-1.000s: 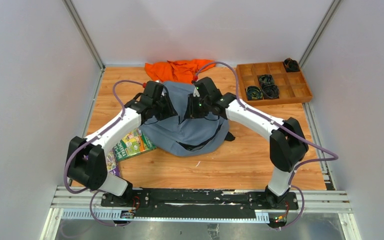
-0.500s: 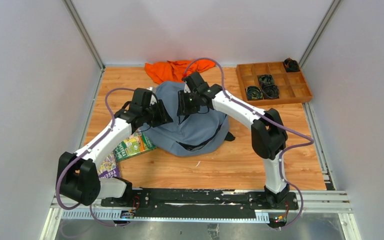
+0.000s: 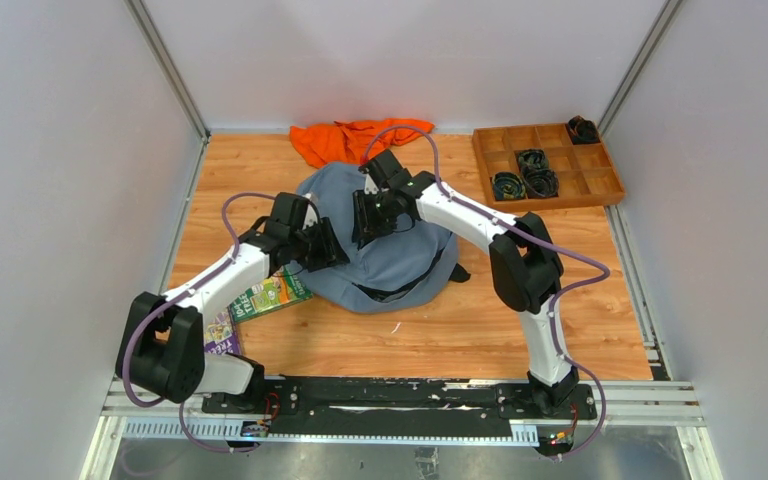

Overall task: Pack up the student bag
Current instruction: Zip the student bag at the center of the board.

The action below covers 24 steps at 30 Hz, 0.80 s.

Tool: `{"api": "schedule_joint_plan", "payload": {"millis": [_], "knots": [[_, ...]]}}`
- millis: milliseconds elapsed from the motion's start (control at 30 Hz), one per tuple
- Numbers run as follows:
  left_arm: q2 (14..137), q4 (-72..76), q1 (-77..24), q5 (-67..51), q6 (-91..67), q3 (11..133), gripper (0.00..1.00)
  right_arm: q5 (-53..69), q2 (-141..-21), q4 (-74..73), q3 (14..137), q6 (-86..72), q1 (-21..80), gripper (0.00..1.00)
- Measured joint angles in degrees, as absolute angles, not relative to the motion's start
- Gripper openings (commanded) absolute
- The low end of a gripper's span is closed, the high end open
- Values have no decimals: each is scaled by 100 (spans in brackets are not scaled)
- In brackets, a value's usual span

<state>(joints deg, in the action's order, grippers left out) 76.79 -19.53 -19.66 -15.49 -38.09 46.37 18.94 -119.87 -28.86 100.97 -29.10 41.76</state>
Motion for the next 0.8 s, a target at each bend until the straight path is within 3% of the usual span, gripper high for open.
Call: {"api": "schedule_joint_plan", "payload": {"millis": [100,167,500,800], "knots": [[7684,-1927,-1968,-1509,-3824,4565,34,1920,-11996,-2882,10151,-2912,4176,27],[7699,-1920,-1966,-1387,-3841,4536,34,1929,-11996,-2877,10156,-2912,4178,25],[7754,-1756,-1946,-1295,-3988,4480,46,1914,-11998,-2875,10158,-2912,4185,41],[7712,-1656,-1946,-1608,-3177,4499,59,1896,-12328,-2917,10390,-2910,4185,38]]}}
